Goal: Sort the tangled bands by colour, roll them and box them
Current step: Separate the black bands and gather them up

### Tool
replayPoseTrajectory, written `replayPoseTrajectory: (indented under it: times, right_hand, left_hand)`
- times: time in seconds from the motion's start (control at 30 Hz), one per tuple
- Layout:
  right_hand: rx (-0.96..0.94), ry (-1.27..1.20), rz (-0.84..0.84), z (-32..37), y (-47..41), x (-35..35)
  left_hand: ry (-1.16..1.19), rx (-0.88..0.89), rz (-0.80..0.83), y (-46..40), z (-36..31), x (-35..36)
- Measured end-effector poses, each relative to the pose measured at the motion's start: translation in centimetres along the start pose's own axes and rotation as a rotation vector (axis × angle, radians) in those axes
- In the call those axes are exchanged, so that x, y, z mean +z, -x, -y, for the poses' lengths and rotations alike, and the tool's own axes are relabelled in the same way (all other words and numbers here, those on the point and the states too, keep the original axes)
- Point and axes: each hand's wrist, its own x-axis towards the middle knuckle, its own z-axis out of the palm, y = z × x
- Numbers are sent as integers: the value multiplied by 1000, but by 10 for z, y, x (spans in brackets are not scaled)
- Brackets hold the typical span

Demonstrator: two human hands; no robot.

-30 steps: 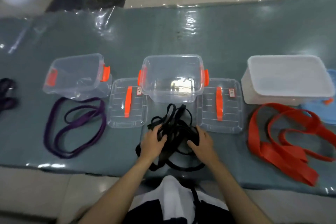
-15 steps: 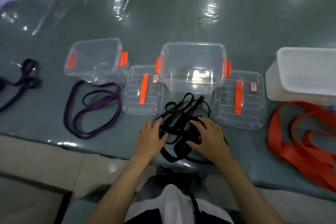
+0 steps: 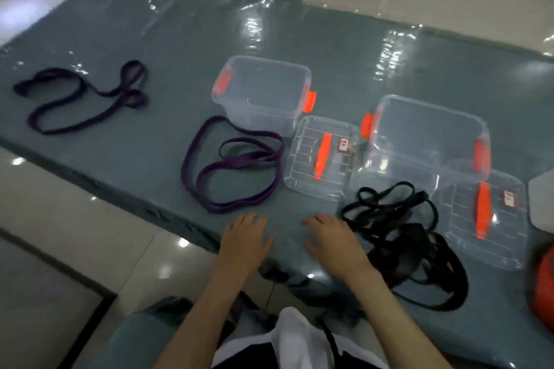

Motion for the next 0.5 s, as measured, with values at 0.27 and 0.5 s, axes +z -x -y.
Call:
replayPoseTrajectory:
  times: [0.27,0.5]
  right_hand:
    - [-128,83,58,164,-92,27]
    - [-229,102,74,260,-164,42]
  left_hand:
    - [106,-164,-95,26,173,-25]
    - [200,-288,-165,40,270,-34]
